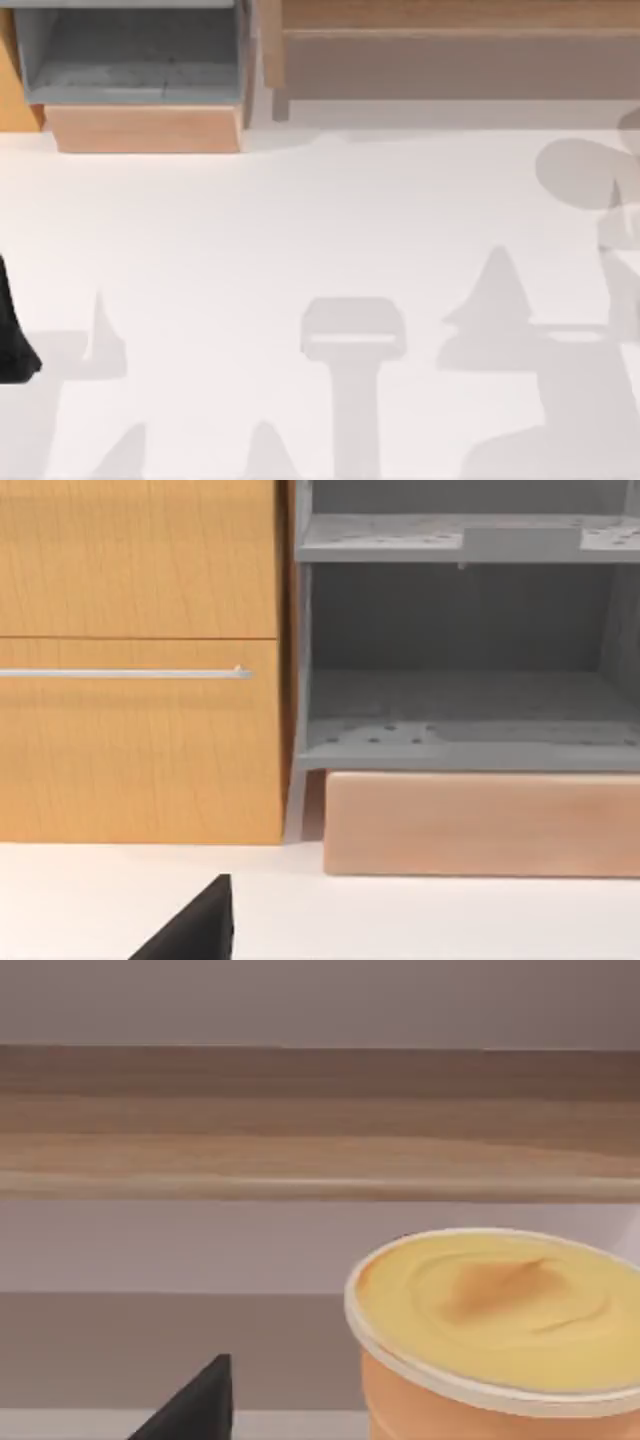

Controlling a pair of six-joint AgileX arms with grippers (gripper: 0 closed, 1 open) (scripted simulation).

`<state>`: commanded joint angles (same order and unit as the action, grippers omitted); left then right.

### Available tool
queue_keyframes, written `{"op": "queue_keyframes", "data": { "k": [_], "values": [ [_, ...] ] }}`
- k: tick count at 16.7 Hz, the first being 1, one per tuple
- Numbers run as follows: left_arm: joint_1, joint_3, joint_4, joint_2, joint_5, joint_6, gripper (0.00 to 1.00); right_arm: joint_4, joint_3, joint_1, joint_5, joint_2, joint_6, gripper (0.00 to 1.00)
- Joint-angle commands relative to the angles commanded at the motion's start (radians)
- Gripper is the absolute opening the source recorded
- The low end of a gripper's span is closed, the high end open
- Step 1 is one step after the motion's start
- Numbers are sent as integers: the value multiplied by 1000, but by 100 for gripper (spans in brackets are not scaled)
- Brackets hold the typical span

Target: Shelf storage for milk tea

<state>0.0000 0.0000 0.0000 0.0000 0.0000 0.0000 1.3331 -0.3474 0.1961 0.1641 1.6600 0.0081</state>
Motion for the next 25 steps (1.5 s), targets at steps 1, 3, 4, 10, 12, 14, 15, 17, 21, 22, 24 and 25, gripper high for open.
{"op": "queue_keyframes", "data": {
  "k": [1,3,4,10,12,14,15,17,21,22,24,25],
  "values": [
    [0,0,0,0,0,0,100,72,-18,10,9,96,-1,100],
    [0,0,0,0,0,0,100,201,-51,29,24,265,-2,100],
    [0,0,0,0,0,0,100,255,-65,37,31,336,-3,100],
    [0,0,0,0,0,0,100,418,-108,61,52,542,-6,100],
    [0,0,0,0,0,0,100,418,-108,61,52,542,-6,100],
    [0,0,0,0,0,0,100,415,-104,56,51,540,-6,100],
    [0,0,0,0,0,0,100,414,-107,56,50,540,-6,100],
    [0,0,0,0,0,0,100,390,-140,52,44,547,-6,100],
    [0,0,0,0,0,0,100,289,-271,33,23,577,-7,100],
    [0,0,0,0,0,0,100,261,-308,28,18,586,-7,100],
    [0,0,0,0,0,0,100,209,-375,18,7,601,-7,100],
    [0,0,0,0,0,0,100,189,-402,14,3,607,-7,100]
  ]
}}
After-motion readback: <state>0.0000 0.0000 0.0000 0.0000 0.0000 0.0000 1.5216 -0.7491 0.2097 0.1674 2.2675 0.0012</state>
